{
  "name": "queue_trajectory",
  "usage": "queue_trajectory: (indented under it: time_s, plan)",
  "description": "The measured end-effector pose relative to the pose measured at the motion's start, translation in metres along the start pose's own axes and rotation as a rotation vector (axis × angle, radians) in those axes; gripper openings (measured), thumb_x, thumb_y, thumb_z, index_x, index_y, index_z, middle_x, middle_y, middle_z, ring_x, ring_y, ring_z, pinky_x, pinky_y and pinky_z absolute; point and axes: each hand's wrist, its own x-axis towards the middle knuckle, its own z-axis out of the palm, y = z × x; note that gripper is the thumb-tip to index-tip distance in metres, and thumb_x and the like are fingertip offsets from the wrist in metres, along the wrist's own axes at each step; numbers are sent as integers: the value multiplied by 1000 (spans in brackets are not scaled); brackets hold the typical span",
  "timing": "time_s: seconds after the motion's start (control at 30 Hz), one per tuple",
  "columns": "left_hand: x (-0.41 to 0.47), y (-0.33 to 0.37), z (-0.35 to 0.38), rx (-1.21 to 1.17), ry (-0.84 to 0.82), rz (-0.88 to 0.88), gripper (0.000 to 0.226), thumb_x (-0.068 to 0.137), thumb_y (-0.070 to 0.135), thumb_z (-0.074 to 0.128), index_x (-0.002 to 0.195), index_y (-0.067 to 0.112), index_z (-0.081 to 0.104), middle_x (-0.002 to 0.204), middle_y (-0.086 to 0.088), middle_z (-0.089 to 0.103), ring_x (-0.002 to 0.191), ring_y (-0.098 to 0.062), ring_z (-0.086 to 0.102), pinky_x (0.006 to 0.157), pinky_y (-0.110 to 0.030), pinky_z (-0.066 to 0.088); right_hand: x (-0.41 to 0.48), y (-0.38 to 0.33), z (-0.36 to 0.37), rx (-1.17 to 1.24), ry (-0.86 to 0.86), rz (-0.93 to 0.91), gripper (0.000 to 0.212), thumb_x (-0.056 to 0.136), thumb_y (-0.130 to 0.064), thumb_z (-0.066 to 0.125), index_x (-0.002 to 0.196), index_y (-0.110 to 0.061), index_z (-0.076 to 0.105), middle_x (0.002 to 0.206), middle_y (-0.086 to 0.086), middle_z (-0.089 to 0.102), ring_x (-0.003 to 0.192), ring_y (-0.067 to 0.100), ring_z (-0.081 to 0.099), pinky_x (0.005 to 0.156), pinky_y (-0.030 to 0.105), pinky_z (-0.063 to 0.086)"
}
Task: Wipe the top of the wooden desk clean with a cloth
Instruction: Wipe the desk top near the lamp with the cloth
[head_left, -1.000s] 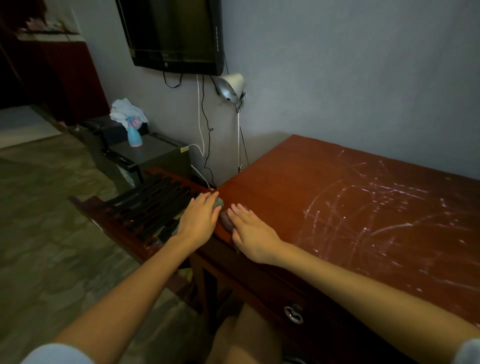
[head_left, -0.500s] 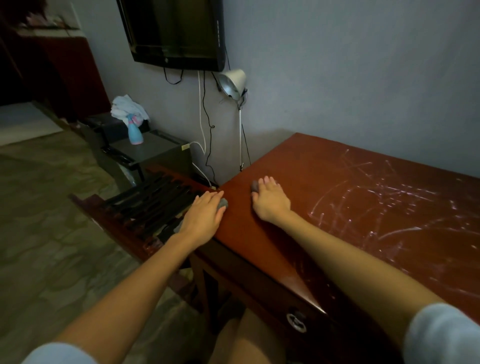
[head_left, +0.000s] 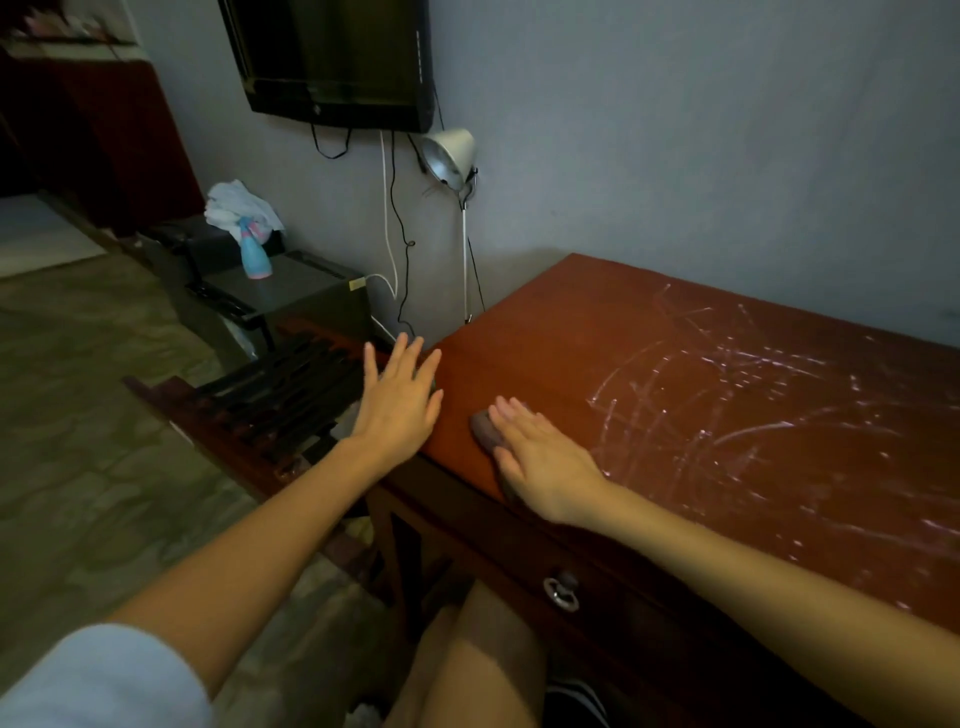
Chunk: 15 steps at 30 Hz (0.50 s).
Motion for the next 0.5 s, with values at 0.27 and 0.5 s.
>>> queue_trajectory:
  time_s: [0.27,0.5]
  plan:
    - [-31,11,-9,-235,-22,30,50,103,19,33,152,13,21,159,-5,17,148,-17,9,119,-30,14,46,-7,-2,-46,10,306,57,101,-27,21,151,-2,6,160,14,3,148,24,1,120,34,1]
    - [-37,32,-7,-207,-33,45,47,103,14,33,150,11,28,159,-7,17,148,-18,8,119,-33,19,-32,-33,12,-46,120,13,59,102,-32,29,151,-6,11,160,10,7,148,20,3,117,26,-4]
